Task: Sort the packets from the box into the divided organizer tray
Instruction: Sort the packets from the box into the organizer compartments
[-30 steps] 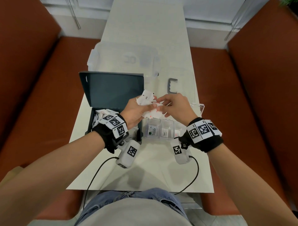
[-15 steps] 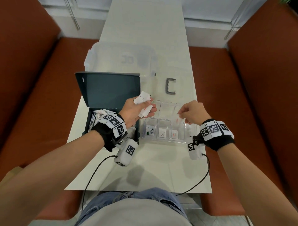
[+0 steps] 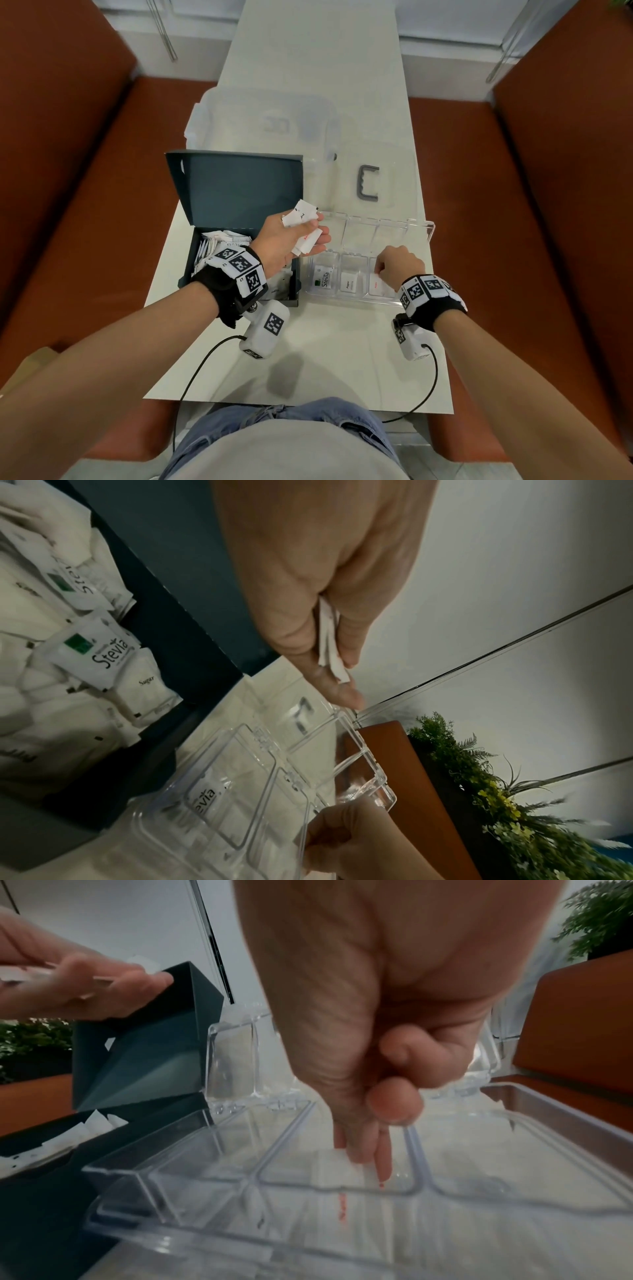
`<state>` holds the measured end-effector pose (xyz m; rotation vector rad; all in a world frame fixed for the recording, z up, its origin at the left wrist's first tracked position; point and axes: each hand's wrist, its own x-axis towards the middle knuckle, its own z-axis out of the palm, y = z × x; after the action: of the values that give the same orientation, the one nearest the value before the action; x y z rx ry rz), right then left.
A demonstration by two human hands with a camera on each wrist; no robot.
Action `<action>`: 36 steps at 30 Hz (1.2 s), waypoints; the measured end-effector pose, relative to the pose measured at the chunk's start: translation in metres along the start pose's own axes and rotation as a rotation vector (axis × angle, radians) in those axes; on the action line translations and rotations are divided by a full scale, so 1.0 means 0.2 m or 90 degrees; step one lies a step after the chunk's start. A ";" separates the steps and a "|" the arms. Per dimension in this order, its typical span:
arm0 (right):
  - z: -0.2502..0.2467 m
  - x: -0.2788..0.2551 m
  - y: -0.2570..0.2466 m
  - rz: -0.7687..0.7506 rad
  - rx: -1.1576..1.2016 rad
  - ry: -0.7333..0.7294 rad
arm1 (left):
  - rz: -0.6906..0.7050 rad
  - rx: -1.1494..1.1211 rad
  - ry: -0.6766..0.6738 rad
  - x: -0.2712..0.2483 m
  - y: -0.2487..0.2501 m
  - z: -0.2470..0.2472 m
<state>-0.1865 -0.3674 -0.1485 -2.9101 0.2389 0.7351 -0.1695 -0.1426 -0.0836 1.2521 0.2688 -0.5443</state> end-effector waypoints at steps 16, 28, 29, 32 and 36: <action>0.12 0.01 0.02 -0.033 -0.090 0.010 | -0.022 0.008 0.027 0.00 0.01 -0.04; 0.02 -0.05 -0.01 -0.023 -0.049 0.000 | -0.098 -0.021 0.034 -0.01 0.03 -0.04; -0.01 -0.06 0.00 -0.017 -0.017 0.013 | -0.118 -0.051 0.035 -0.01 0.04 -0.04; -0.10 -0.12 0.01 -0.012 0.074 0.070 | -0.154 -0.154 0.014 -0.01 0.06 -0.07; -0.23 -0.18 -0.02 -0.042 0.249 0.146 | -0.136 -0.194 0.010 -0.03 0.08 -0.10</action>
<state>-0.1956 -0.3674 -0.0908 -2.6057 0.2726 0.3007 -0.1637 -0.1185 -0.0748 0.9369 0.4841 -0.6501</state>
